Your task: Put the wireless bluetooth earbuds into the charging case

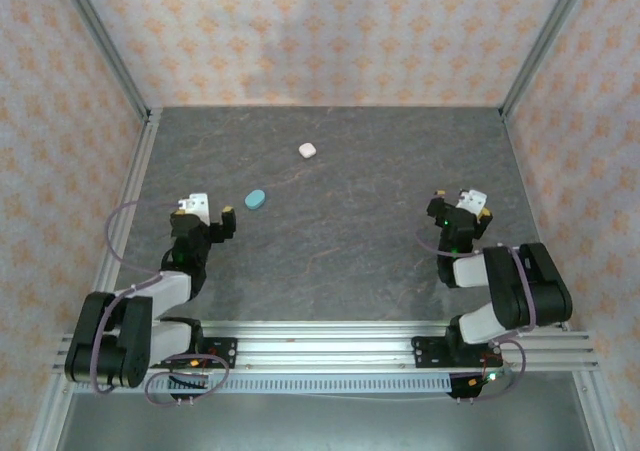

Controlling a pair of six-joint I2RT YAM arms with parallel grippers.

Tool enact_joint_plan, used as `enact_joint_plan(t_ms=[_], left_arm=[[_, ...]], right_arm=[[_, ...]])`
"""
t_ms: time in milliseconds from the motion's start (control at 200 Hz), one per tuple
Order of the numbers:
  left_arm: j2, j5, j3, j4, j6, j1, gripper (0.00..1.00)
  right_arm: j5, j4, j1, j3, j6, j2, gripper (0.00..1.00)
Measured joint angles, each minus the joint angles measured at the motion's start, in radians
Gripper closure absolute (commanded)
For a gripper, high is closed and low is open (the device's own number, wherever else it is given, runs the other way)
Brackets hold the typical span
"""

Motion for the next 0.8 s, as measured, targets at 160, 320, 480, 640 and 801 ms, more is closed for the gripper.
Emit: enact_joint_plan(t_ms=[160,320,480,640,801], left_arm=[[0.135,0.026,0.055,0.095,-0.001,0.000,0.00],[0.254,0.041,0.118,0.106,0.000,0.000,0.00],[0.283,0.035,0.182,0.079,-0.002,0.000,0.00],[0.283,0.019,0.186,0.070,-0.002,-0.001,0.00],[0.283,0.010,0.186,0.069,-0.002,-0.001,0.00]], right_arm=[[-0.002,0.045,0.000,0.001,-0.003,0.050,0.01],[0.002,-0.051,-0.002,0.084,-0.003,0.050,0.01],[0.002,-0.090,-0.002,0.132,-0.003,0.050,0.01],[0.002,-0.116,-0.002,0.132,-0.003,0.050,0.01],[0.002,-0.119,-0.002,0.132,-0.003,0.050,0.01]])
